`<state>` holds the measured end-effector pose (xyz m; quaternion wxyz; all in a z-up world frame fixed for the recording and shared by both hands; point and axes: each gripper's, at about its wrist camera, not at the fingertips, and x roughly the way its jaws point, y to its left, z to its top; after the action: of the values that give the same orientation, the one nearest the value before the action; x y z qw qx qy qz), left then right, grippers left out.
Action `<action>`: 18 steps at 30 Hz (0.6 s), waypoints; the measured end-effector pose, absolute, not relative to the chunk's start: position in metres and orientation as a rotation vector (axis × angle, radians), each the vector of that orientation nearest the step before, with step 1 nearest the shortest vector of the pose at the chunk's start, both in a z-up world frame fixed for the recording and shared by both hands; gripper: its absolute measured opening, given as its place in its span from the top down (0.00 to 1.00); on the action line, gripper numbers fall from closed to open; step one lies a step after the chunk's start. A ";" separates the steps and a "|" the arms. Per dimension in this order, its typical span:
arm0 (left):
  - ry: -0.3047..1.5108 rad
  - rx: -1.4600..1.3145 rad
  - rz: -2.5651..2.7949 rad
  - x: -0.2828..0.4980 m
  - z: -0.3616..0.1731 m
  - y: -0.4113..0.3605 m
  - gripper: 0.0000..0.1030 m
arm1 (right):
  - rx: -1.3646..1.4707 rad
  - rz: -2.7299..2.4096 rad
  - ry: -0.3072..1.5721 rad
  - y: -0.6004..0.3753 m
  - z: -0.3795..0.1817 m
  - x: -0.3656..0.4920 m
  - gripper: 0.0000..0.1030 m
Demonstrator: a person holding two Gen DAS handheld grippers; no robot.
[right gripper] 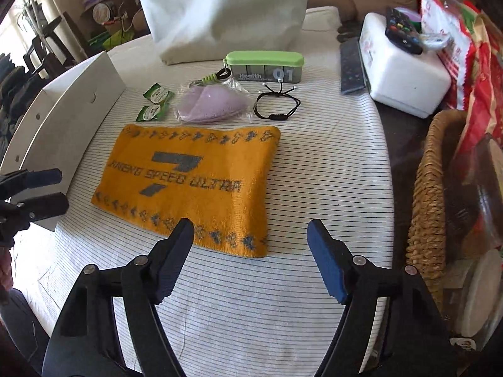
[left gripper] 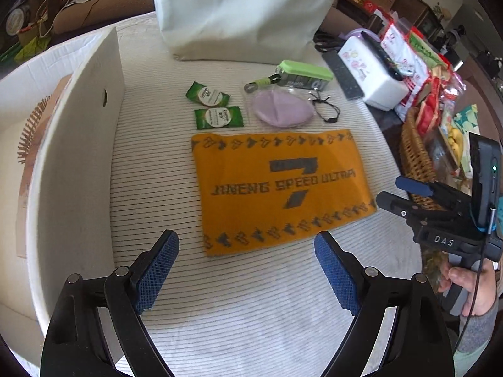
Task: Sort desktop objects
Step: 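Move both grippers out of the box to the orange towel, then pinch the orange towel with both grippers and lift it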
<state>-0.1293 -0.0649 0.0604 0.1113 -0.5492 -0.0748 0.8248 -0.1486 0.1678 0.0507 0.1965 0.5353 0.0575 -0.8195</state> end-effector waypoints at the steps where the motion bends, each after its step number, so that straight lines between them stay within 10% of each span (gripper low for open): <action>1: -0.222 -1.628 2.425 -0.133 0.054 -0.064 0.13 | 1.502 -2.299 0.150 0.168 0.046 -0.151 0.34; 16: -0.137 -1.745 2.430 -0.154 0.016 -0.057 0.25 | 1.535 -2.281 0.099 0.167 0.010 -0.162 0.52; 18: -0.121 -1.730 2.453 -0.154 0.019 -0.056 0.59 | 1.527 -2.270 0.083 0.166 0.011 -0.162 0.73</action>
<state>-0.1541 -0.0562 0.0188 0.0686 -0.5744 -0.0402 0.8147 -0.1623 0.1655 0.0114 0.2010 0.5464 0.0298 -0.8125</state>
